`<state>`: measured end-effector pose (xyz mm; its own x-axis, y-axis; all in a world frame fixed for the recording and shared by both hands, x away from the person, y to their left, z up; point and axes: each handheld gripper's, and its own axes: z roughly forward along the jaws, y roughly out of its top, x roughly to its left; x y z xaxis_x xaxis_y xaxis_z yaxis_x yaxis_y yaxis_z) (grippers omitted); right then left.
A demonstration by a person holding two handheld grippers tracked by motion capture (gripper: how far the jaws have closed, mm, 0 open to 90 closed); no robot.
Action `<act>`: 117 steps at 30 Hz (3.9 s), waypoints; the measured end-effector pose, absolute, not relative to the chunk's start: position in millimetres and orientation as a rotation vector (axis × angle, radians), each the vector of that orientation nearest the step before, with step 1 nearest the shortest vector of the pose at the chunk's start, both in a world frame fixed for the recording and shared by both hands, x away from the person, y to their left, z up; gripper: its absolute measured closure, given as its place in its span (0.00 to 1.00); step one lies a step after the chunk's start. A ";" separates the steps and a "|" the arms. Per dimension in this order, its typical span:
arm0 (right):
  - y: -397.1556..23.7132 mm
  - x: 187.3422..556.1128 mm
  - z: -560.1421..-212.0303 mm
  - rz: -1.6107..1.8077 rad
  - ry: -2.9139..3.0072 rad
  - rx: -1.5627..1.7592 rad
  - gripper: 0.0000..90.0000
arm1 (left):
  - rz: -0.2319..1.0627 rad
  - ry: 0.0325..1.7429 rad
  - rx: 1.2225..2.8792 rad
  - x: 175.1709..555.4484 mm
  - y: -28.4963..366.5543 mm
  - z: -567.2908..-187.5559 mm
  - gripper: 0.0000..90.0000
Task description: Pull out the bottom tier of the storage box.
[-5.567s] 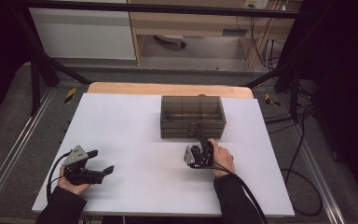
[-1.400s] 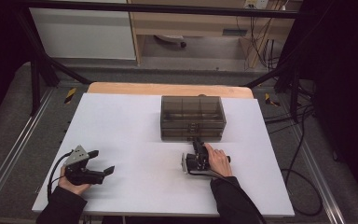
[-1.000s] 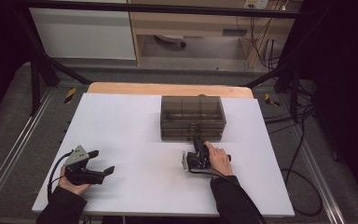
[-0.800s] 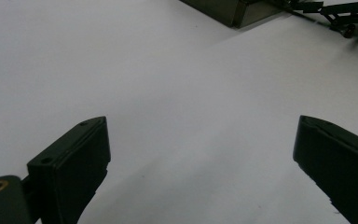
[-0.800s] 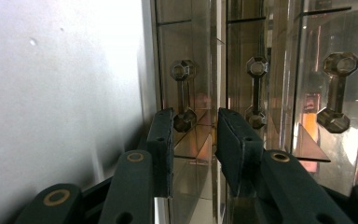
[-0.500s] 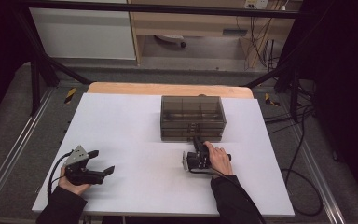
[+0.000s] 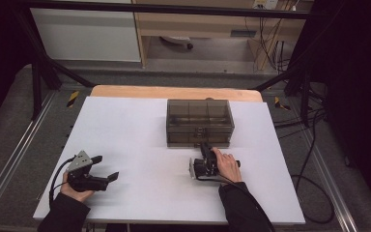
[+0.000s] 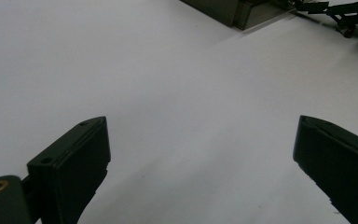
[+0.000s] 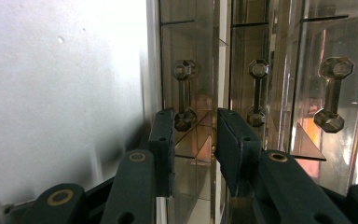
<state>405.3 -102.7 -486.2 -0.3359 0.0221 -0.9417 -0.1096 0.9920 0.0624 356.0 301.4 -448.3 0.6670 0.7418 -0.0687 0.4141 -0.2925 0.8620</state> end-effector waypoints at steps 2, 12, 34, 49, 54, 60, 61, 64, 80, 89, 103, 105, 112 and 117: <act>-102.7 404.7 -485.9 0.133 1.911 -0.065 0.76 | 0.431 0.903 1.925 355.9 301.3 -448.1 0.04; -103.0 400.5 -484.3 0.130 1.925 -0.067 0.76 | 0.431 0.903 1.927 355.9 301.0 -448.3 0.04; -103.1 391.4 -481.7 0.137 1.947 -0.070 0.76 | 0.433 0.902 1.930 356.1 300.8 -448.4 0.04; -103.0 386.4 -480.2 0.140 1.957 -0.079 0.76 | 0.433 0.903 1.931 356.5 300.9 -448.8 0.04; -102.8 385.1 -480.0 0.141 1.958 -0.077 0.76 | 0.435 0.901 1.931 356.0 300.6 -448.2 0.05; -102.3 382.8 -480.1 0.140 1.965 -0.065 0.76 | 0.434 0.903 1.932 356.4 300.8 -448.7 0.04; -102.4 382.7 -479.8 0.138 1.967 -0.071 0.76 | 0.434 0.902 1.933 356.5 300.7 -448.7 0.04; -102.2 381.8 -479.8 0.142 1.968 -0.068 0.76 | 0.434 0.902 1.933 356.4 300.7 -448.6 0.04; -103.2 376.8 -478.3 0.136 1.979 -0.082 0.76 | 0.435 0.901 1.933 356.3 300.7 -448.6 0.05; -106.0 374.2 -477.8 0.133 1.982 -0.098 0.76 | 0.435 0.900 1.935 356.4 300.5 -448.7 0.05; -105.2 368.6 -476.0 0.136 1.996 -0.096 0.76 | 0.436 0.900 1.935 356.3 300.5 -448.7 0.05; -105.2 367.9 -476.3 0.136 1.997 -0.099 0.76 | 0.436 0.900 1.936 356.3 300.4 -448.7 0.05; -105.4 365.6 -475.9 0.140 2.004 -0.096 0.76 | 0.437 0.900 1.935 356.3 300.3 -448.6 0.05; -105.2 365.3 -475.8 0.141 2.002 -0.103 0.76 | 0.436 0.901 1.935 356.3 300.1 -448.8 0.05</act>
<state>365.3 -105.2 -475.8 -0.4208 -0.0095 -0.9071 -0.1363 0.9893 0.0529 356.3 300.1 -448.8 0.6685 0.7413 -0.0599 0.4126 -0.3026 0.8592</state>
